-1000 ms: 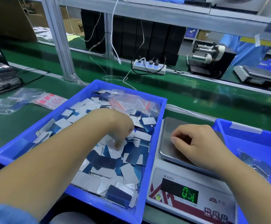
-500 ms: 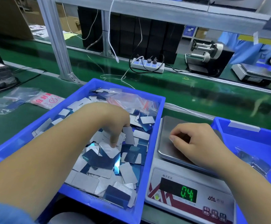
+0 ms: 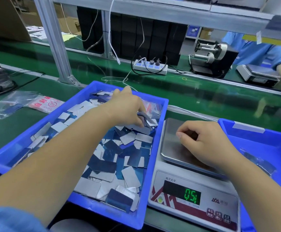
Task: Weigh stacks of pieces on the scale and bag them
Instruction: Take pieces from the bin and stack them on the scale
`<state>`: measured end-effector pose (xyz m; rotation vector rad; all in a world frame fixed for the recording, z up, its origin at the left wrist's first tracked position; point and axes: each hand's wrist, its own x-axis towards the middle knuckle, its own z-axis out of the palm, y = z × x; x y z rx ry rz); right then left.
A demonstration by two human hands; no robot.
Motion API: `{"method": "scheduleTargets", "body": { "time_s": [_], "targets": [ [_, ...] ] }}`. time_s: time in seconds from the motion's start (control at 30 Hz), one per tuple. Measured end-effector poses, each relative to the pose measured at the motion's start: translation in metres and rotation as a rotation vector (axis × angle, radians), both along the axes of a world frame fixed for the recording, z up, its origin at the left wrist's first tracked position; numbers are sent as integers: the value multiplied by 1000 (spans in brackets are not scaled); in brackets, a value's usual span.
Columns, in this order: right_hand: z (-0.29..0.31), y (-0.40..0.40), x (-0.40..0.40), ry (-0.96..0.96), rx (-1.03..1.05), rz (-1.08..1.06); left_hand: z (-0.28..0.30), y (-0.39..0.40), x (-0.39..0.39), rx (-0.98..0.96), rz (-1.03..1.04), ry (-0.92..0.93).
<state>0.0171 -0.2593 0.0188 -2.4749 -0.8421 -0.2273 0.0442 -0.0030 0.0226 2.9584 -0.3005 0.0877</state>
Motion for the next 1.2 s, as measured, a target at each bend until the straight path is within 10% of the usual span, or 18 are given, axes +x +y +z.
{"method": "scheduleTargets", "body": {
  "time_s": [0.13,0.83,1.0,1.2],
  "targets": [
    [-1,-1,1,9,16,-13,-3,1,0,-22,-36,-48],
    [18,-64,8,110,434,-256,24,-67,5,-1537,61,-136],
    [4,-77,25,208,513,-394,0,-121,-1,-1510,-53,212],
    [-5,-78,24,199,404,-418,-24,-122,3,-1233,-9,90]
  ]
}}
